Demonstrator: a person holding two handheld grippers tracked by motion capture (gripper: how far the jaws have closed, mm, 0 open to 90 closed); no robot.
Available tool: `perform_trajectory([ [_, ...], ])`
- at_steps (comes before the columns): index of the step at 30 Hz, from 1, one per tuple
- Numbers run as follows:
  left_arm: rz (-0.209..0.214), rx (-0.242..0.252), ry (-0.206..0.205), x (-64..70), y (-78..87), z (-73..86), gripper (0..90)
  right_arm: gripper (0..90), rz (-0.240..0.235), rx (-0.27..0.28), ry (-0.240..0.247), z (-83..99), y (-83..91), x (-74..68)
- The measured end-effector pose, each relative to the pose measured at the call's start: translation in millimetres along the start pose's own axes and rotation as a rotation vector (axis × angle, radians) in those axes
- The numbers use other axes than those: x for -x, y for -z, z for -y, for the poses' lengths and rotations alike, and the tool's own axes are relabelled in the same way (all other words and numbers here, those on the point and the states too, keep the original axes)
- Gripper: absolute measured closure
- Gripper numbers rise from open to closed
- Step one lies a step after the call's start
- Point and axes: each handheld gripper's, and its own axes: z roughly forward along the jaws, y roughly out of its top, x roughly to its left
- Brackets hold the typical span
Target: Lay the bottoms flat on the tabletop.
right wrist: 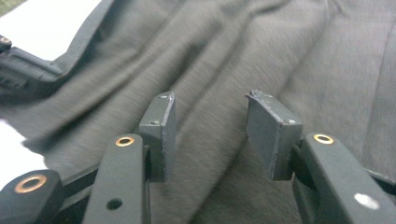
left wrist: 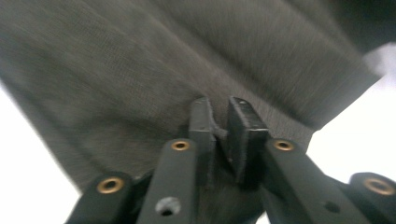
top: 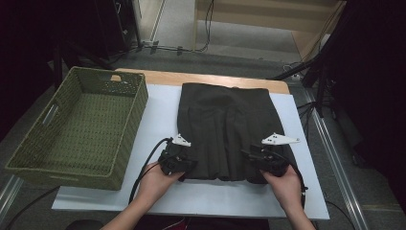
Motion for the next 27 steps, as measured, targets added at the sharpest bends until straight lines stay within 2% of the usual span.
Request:
perform_trajectory([
  [2,0.018,0.011,-0.001,-2.0,-5.1,3.3,78.5,54.5,0.002,-0.031,-0.017,4.6,-6.5,6.5],
  [5,0.046,0.015,0.008,-5.5,-4.7,3.4,76.9,72.5,-0.038,-0.080,-0.051,12.8,-14.9,16.5],
  [7,0.052,0.019,0.004,-5.9,-5.3,3.8,76.1,82.0,-0.075,-0.103,-0.078,16.0,-19.9,16.9],
  [12,0.047,0.014,-0.009,-4.4,-5.6,2.9,74.7,83.9,-0.116,-0.075,-0.052,9.1,-16.2,-0.7],
  [14,0.047,0.011,-0.011,-4.3,-5.7,2.6,74.7,83.8,-0.135,-0.048,-0.057,5.5,-10.9,-4.3],
  [17,0.050,0.012,-0.009,-4.5,-5.8,2.5,74.6,81.9,-0.127,0.000,-0.059,-0.3,-3.6,-5.5],
  [19,0.053,0.010,-0.012,-4.3,-5.4,2.4,73.3,75.6,-0.097,0.017,-0.058,-2.1,-1.2,-1.4],
  [25,0.050,0.001,-0.023,-2.8,-4.6,1.9,73.8,74.8,-0.039,-0.064,-0.078,15.7,1.6,20.4],
  [27,0.049,0.000,-0.029,-2.6,-4.6,1.8,74.0,76.5,-0.004,-0.087,-0.076,20.9,1.4,28.6],
])
